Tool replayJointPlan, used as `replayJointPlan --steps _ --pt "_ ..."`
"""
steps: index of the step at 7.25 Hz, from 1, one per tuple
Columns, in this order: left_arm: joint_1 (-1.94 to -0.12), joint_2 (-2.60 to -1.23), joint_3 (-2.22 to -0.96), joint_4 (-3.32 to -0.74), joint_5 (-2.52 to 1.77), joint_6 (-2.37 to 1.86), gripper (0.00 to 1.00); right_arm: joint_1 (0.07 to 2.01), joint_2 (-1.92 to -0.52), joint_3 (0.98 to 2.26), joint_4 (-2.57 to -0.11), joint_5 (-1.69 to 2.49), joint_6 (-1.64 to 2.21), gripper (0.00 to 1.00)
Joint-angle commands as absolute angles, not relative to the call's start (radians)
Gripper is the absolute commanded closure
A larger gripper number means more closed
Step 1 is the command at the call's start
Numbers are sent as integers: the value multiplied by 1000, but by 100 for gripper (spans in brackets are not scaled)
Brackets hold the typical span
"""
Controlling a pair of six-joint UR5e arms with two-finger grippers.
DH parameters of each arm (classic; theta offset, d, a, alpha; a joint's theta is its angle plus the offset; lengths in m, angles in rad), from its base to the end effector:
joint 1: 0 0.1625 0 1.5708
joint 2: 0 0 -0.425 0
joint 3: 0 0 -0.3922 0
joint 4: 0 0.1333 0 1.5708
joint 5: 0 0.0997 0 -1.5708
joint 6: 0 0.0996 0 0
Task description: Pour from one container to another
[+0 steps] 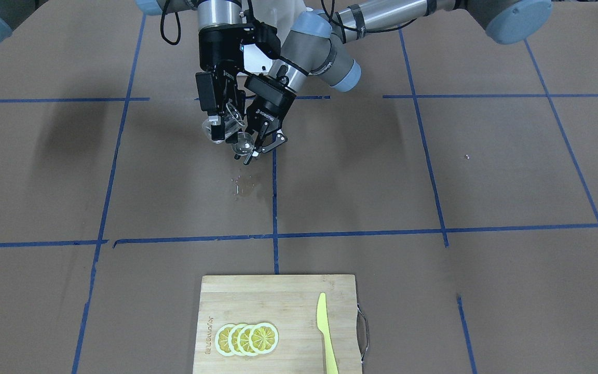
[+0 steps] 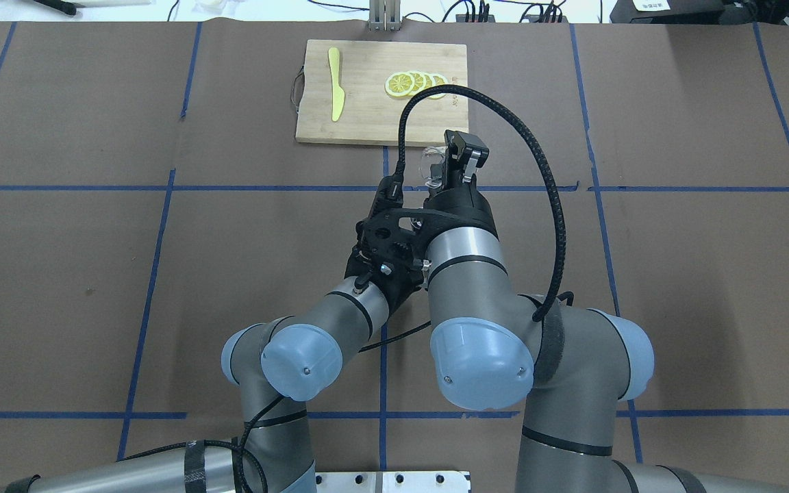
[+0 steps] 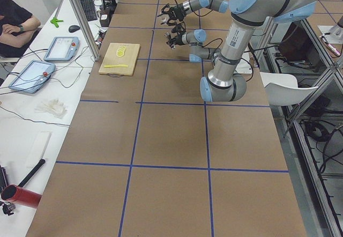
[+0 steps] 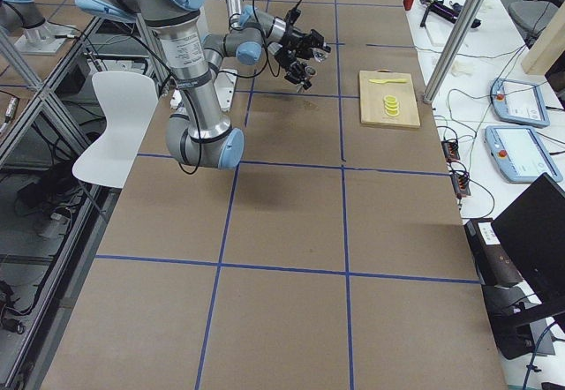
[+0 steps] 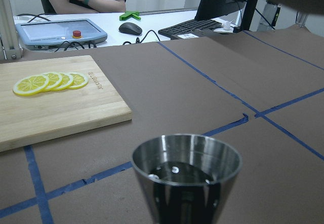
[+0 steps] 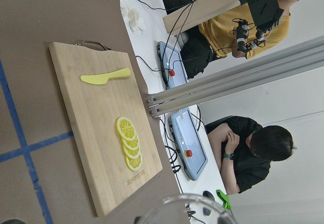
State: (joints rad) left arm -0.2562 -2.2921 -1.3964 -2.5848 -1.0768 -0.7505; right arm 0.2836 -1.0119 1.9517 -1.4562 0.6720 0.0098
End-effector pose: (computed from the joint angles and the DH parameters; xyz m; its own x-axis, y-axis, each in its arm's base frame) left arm 0.6356 -0.3531 0.1789 0.5051 0.5333 -0.6785 0.4580 0.5008 0.7345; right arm -0.4784 -0.3595 0.1501 0.8322 -0.4059 -0.3779 0.4659 0.1421 0.8733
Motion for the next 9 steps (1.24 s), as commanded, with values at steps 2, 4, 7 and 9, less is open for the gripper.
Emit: replayJointPlan --steps 2,4,7,9 --pt "-258 -2290 -1399 -2585 -1077 -750 100 302 -1047 1965 -1450 692 209 100" --pt "-258 -2286 -1404 -2585 -1077 -750 100 327 -1066 1974 -1448 707 335 100" --pt "-262 -2281 -1422 -2585 -1078 -750 100 353 -1103 1985 -1436 733 727 100" --pt "-271 -2255 -1471 -2582 -1077 -755 100 426 -1204 1987 -1220 860 831 100"
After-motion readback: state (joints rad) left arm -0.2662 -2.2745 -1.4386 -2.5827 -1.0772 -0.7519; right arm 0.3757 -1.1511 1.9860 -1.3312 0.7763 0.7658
